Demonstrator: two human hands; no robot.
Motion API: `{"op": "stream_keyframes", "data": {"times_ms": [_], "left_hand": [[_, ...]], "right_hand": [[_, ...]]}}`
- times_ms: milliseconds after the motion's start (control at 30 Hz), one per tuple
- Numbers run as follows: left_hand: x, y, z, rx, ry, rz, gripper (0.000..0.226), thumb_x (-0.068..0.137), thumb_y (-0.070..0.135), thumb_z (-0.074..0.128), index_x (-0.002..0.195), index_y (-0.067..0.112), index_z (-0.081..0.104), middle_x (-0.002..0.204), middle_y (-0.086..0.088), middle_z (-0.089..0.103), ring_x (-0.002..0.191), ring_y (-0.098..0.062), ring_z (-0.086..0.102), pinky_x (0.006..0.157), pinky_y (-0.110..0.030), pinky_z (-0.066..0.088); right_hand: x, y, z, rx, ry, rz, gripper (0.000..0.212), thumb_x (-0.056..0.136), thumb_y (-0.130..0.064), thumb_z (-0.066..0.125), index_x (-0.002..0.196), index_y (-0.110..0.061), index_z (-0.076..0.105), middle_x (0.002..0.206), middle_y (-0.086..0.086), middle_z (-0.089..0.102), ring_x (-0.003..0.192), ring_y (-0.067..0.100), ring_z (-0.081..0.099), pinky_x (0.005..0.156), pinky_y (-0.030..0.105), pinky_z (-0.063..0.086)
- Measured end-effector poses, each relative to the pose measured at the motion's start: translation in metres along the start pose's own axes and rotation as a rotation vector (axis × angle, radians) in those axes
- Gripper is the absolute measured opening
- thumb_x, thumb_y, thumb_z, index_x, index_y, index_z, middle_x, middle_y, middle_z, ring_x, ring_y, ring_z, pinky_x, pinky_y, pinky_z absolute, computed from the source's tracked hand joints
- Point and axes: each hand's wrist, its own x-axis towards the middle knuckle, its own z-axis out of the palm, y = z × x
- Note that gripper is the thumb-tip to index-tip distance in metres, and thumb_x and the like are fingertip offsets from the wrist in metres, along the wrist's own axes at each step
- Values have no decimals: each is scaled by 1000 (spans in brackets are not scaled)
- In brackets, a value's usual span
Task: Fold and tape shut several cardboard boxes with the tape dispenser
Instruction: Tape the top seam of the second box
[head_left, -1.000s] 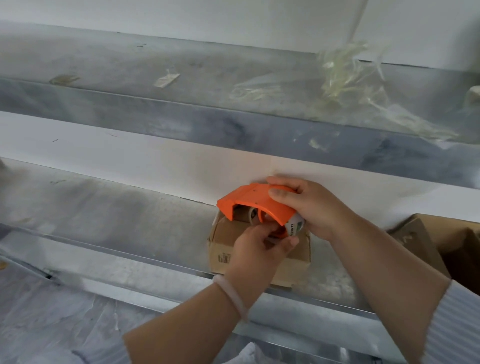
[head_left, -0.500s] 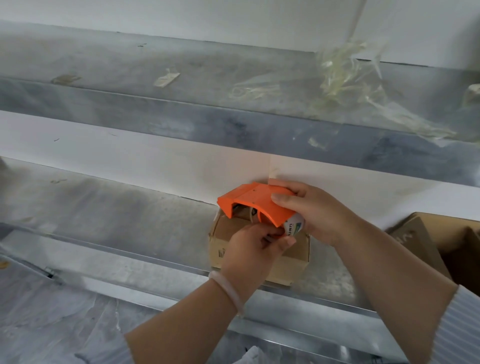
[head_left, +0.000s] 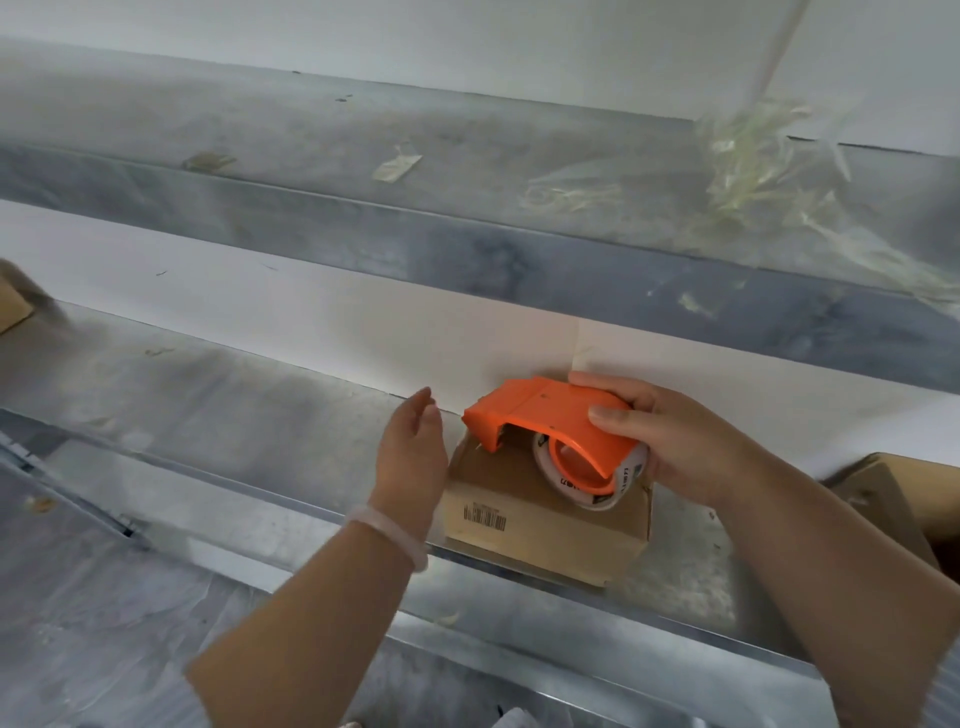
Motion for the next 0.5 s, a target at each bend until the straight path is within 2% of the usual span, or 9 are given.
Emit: {"op": "stream_keyframes", "data": {"times_ms": [67,133,200,267,333,400,467,500], "left_hand": [[18,-2,3,3,-151,-148,31,103,30,38,126,26,59,132,4,58,124,-19,51,110,-45,38],[22,-10,6,39,-223,-213,30,101,38,42,106,25,69,113,-6,70,109,-28,62,100,-52,47],[18,-17,8,64,-249,-190,34,99,44,45,98,24,72,96,-7,74,98,-31,66,94,-53,51],[16,-17,7,93,-256,-148,34,99,45,45,100,24,72,93,-5,73,94,-29,66,91,-49,53],[17,-13,7,125,-249,-128,34,101,41,43,108,21,71,95,-5,72,94,-26,65,91,-46,53],[20,-12,7,168,-246,-114,34,102,38,43,114,20,69,99,-4,71,95,-25,64,91,-45,53],[21,-11,7,192,-251,-100,34,102,36,42,122,22,66,106,-3,71,98,-22,64,93,-45,52],[21,-12,7,201,-250,-91,35,102,35,42,125,22,65,108,-2,70,99,-20,63,94,-44,52]], "right_hand": [[1,1,-2,-2,-13,0,61,74,-24,64,135,-22,55,129,9,61,113,27,62,84,33,57],[2,3,-5,5,-27,1,59,75,-27,66,133,-25,56,130,8,61,114,28,62,86,35,57],[3,6,-8,3,-46,-2,57,72,-36,77,127,-30,61,127,4,64,111,24,65,81,34,57],[4,7,-11,10,-71,3,66,65,-40,86,126,-30,63,125,3,66,106,22,67,76,31,57],[4,6,-14,24,-77,9,56,75,-28,76,129,-26,60,126,6,64,103,21,67,72,28,58],[4,4,-18,18,-82,20,54,77,-21,67,131,-25,58,128,7,63,103,22,66,74,31,60],[5,3,-25,-37,-134,26,61,71,-33,79,130,-31,60,126,4,64,107,23,66,79,36,60],[5,2,-29,-77,-162,31,70,62,-44,87,128,-35,62,125,1,66,108,23,66,80,35,59]]}}
